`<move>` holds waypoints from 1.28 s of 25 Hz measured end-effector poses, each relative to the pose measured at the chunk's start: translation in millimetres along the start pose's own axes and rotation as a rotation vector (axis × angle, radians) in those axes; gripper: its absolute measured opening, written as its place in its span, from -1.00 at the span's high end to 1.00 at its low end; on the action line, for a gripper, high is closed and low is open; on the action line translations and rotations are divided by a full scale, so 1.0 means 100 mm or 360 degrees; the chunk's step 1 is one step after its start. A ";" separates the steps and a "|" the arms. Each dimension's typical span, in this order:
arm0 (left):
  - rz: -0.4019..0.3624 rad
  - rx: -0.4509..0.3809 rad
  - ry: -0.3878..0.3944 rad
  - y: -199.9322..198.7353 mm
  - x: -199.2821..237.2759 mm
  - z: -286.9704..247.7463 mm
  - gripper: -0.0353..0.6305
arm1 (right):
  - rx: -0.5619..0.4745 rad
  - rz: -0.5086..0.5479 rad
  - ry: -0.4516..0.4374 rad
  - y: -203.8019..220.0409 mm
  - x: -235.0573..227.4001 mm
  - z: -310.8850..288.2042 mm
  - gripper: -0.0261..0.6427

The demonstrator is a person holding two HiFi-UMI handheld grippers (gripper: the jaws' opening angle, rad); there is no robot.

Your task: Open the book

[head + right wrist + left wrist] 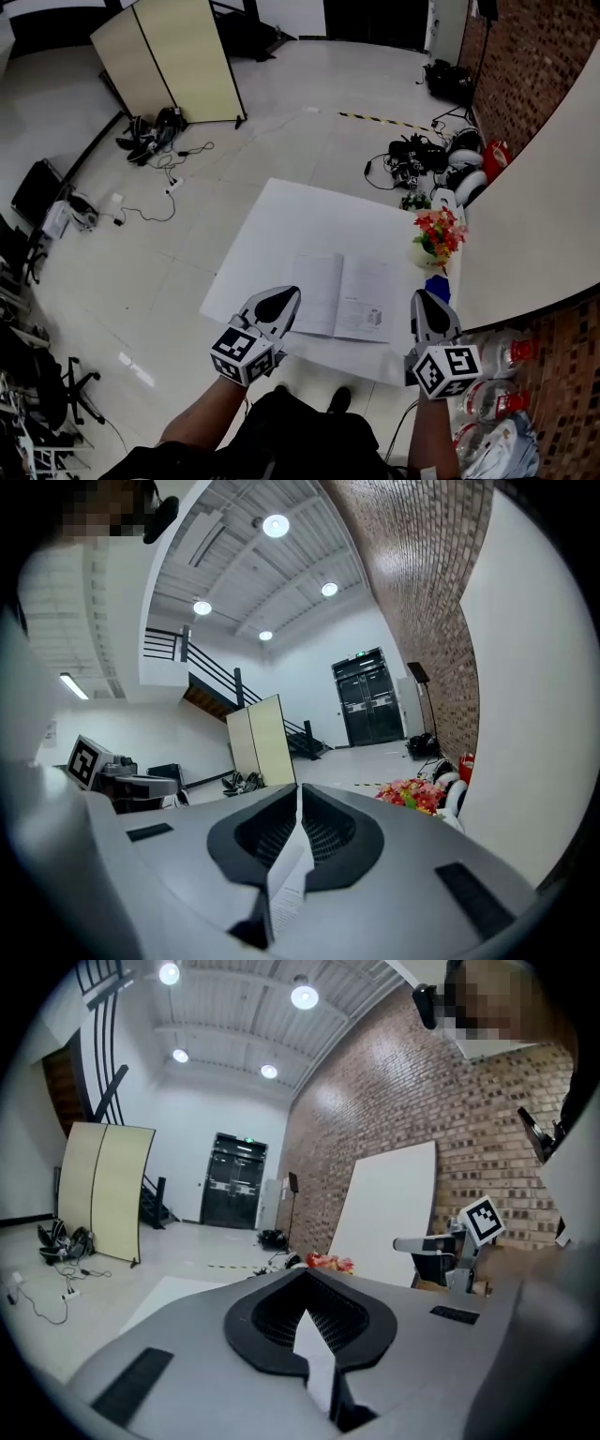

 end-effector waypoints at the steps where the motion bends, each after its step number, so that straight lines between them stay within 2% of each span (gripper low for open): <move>1: 0.0006 0.0008 0.0000 0.01 0.00 0.13 0.91 | -0.0016 0.0003 0.0003 -0.02 0.08 0.05 0.91; 3: 0.0036 0.0000 -0.0003 0.01 0.02 0.39 0.91 | -0.0046 0.0015 0.0021 -0.04 0.27 0.16 0.91; 6: 0.0053 -0.0083 0.0027 0.01 0.08 0.75 0.91 | -0.0008 0.0047 0.0084 0.03 0.61 0.30 0.91; 8: -0.0027 -0.0122 0.0060 0.05 0.11 1.00 0.91 | -0.0023 0.0032 0.0129 0.10 0.87 0.41 0.91; 10: -0.0154 -0.0138 0.0114 0.10 0.14 1.27 0.91 | -0.0068 -0.0001 0.0115 0.17 1.20 0.52 0.92; 12: -0.0193 -0.0134 0.0175 0.16 0.20 1.54 0.91 | -0.0046 0.0026 0.0119 0.24 1.56 0.60 0.92; 15: -0.0053 -0.0103 0.0204 0.23 0.31 1.86 0.91 | -0.0008 0.0063 0.0149 0.25 2.01 0.77 0.92; 17: -0.0001 -0.0111 0.0208 0.26 0.27 2.03 0.91 | -0.0007 0.0102 0.0149 0.22 2.20 0.95 0.91; 23: 0.0001 -0.0153 0.0220 0.30 -0.20 2.53 0.91 | -0.0040 0.0162 0.0103 0.28 2.54 1.60 0.92; 32: 0.0075 -0.0160 0.0138 0.48 -1.32 3.41 0.91 | -0.0051 0.0176 -0.0052 0.57 2.77 2.81 0.92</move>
Point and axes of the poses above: the fingertips, and each gripper's own axes: z backward along the fingers, x to its left, y out of its underside, the point moved 6 cm from there along z, backward along the fingers, and after that the axes turned 10 degrees about -y, right-handed, at the moved point
